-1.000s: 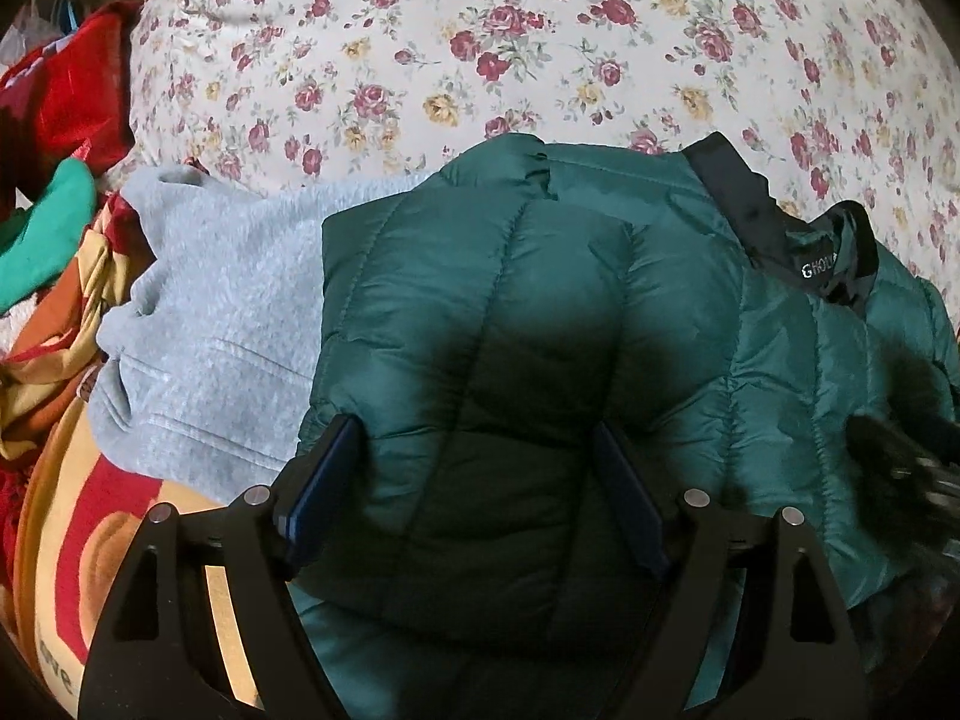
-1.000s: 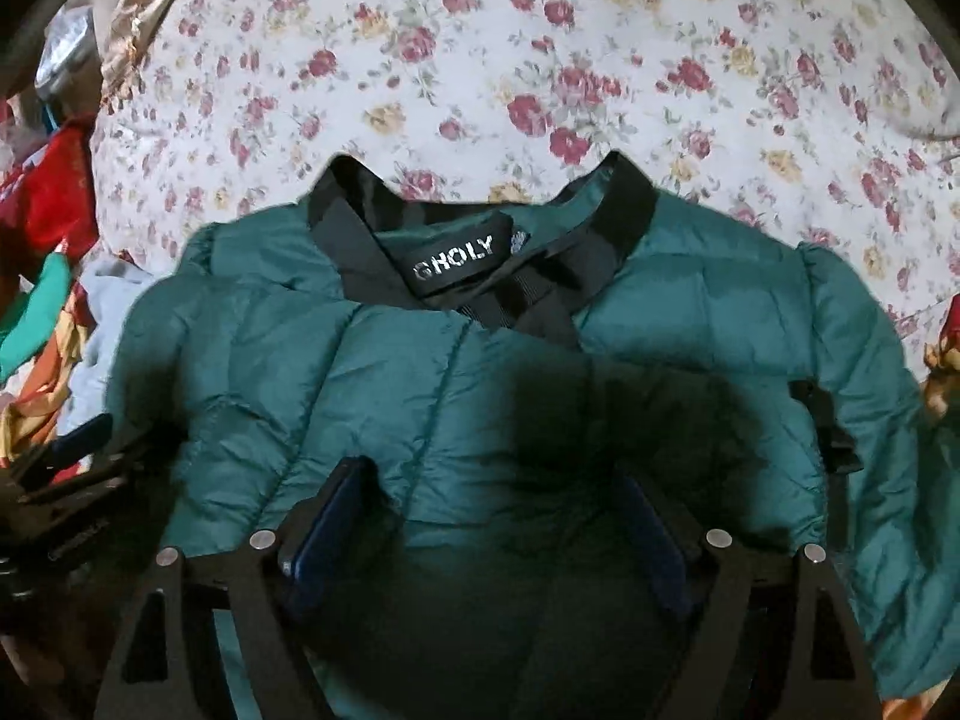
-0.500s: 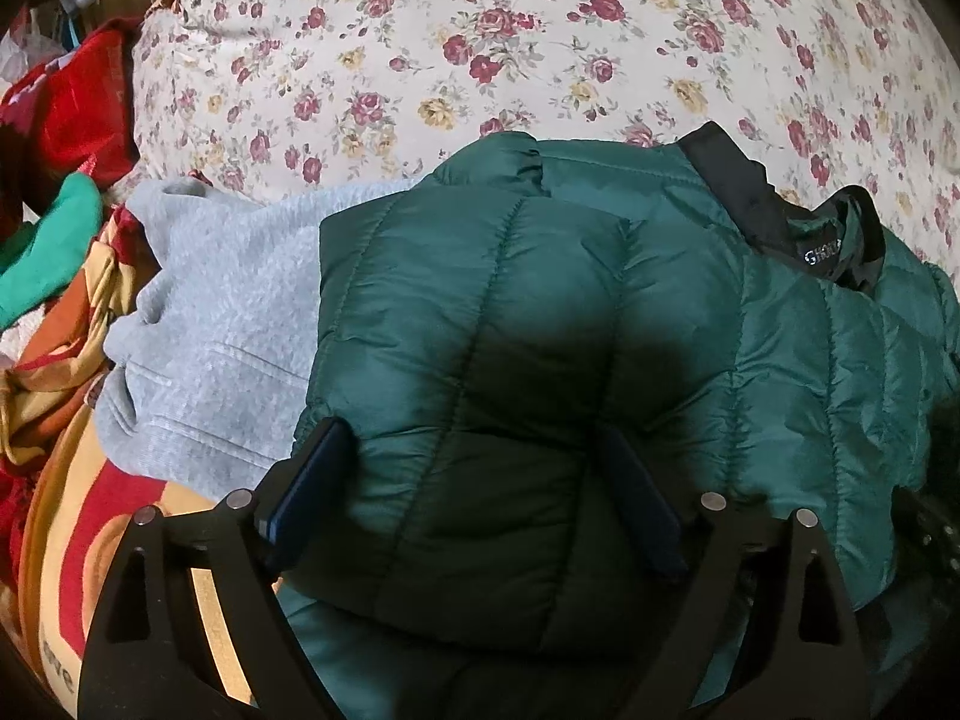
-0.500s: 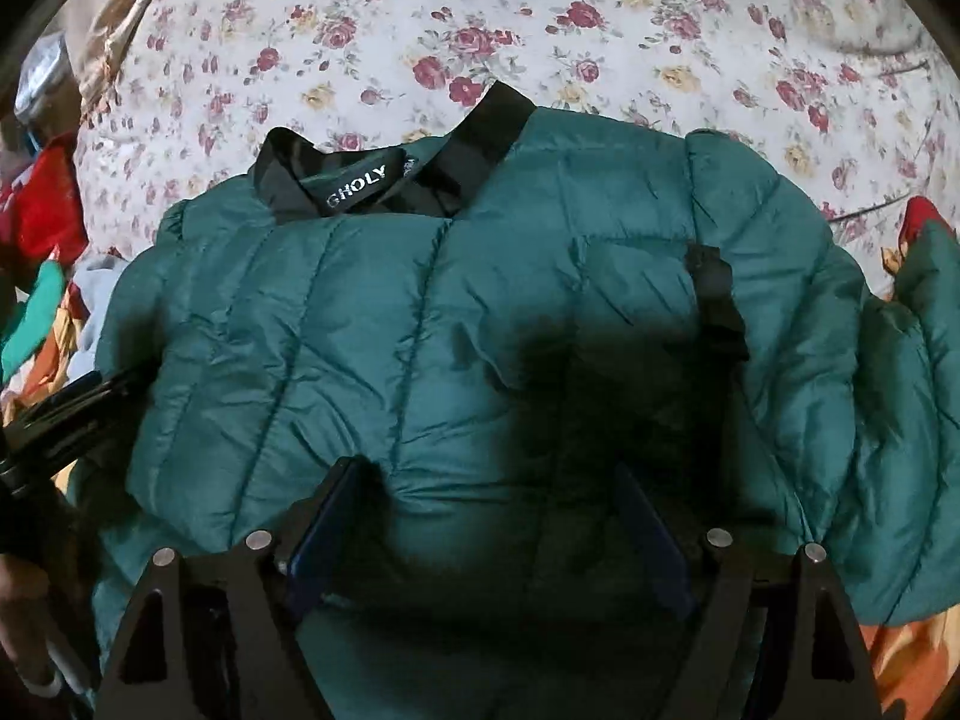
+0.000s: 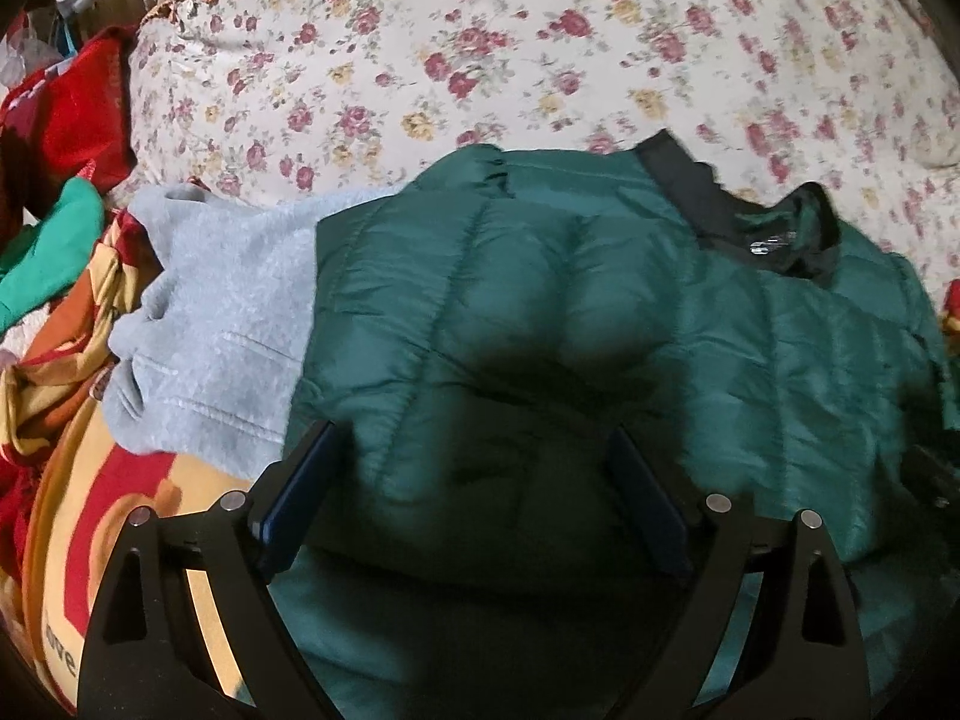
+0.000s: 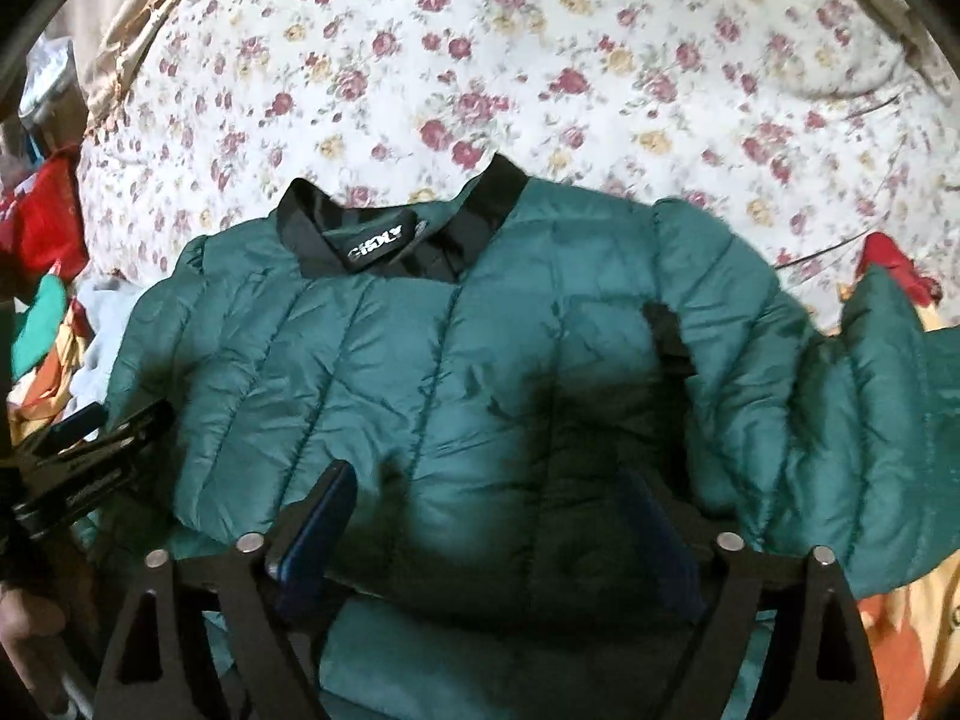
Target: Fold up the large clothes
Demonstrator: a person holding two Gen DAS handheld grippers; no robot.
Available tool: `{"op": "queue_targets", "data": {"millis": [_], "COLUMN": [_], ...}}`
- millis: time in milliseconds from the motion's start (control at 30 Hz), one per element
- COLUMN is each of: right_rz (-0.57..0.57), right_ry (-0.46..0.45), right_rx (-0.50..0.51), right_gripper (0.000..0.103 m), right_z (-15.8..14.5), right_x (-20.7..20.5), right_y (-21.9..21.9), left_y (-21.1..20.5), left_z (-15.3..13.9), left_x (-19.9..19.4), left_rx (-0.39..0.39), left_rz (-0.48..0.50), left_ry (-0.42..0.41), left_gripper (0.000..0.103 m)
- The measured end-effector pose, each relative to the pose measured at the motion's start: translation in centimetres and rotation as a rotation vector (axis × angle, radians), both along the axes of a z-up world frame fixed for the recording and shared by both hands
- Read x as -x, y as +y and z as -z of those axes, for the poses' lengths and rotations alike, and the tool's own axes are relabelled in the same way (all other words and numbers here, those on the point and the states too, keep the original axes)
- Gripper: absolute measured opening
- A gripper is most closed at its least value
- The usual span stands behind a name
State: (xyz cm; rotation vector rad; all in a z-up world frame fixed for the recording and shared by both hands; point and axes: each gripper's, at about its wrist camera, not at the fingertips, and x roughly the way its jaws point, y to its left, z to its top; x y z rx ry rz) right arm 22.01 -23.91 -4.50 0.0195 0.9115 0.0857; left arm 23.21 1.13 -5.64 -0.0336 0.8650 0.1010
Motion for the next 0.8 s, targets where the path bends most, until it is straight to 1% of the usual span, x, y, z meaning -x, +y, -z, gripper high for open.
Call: {"op": "queue_targets", "data": {"millis": [67, 100, 233, 367, 567, 800], "right_rz": [0.011, 0.015, 0.021, 0.017, 0.025, 0.042], "right_ry": [0.036, 0.04, 0.016, 0.01, -0.007, -0.022], "right_rx": [0.005, 0.0, -0.014, 0.009, 0.005, 0.005], "right_gripper": [0.089, 0.089, 0.089, 0.089, 0.089, 0.089], "right_z": [0.5, 0.7, 0.1, -0.2, -1.0, -2.1], "right_x": [-0.2, -0.1, 1.1, 1.7, 2.9, 3.9], "right_y": [-0.2, -0.3, -1.0, -1.1, -1.3, -2.1], "left_y": [-0.6, -0.9, -2.4, -3.6, -4.7, -5.4], "left_z": [-0.5, -0.7, -1.3, -2.0, -2.9, -4.3], "left_x": [0.6, 0.7, 1.7, 2.6, 3.4, 4.7], "left_rx": [0.01, 0.011, 0.001, 0.027, 0.016, 0.032], "left_rz": [0.019, 0.028, 0.061, 0.09, 0.111, 0.122], "left_ry": [-0.009, -0.009, -0.022, -0.032, -0.04, -0.066], "left_gripper": [0.091, 0.091, 0.091, 0.091, 0.091, 0.091]}}
